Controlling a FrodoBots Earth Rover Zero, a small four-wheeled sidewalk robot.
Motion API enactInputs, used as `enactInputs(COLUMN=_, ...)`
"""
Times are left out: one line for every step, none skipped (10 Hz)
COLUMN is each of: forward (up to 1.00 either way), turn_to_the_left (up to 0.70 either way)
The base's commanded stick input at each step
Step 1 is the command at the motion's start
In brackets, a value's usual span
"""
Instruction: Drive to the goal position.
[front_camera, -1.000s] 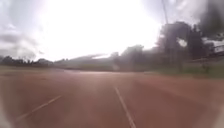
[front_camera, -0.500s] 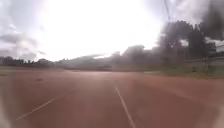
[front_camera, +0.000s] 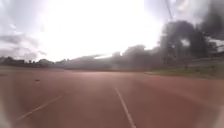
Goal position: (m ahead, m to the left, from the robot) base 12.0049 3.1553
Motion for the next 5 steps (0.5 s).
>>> enactInputs(forward=0.70, turn_to_the_left=0.00)
enactInputs(forward=0.70, turn_to_the_left=0.00)
enactInputs(forward=0.70, turn_to_the_left=0.00)
enactInputs(forward=0.70, turn_to_the_left=0.00)
enactInputs(forward=0.70, turn_to_the_left=0.00)
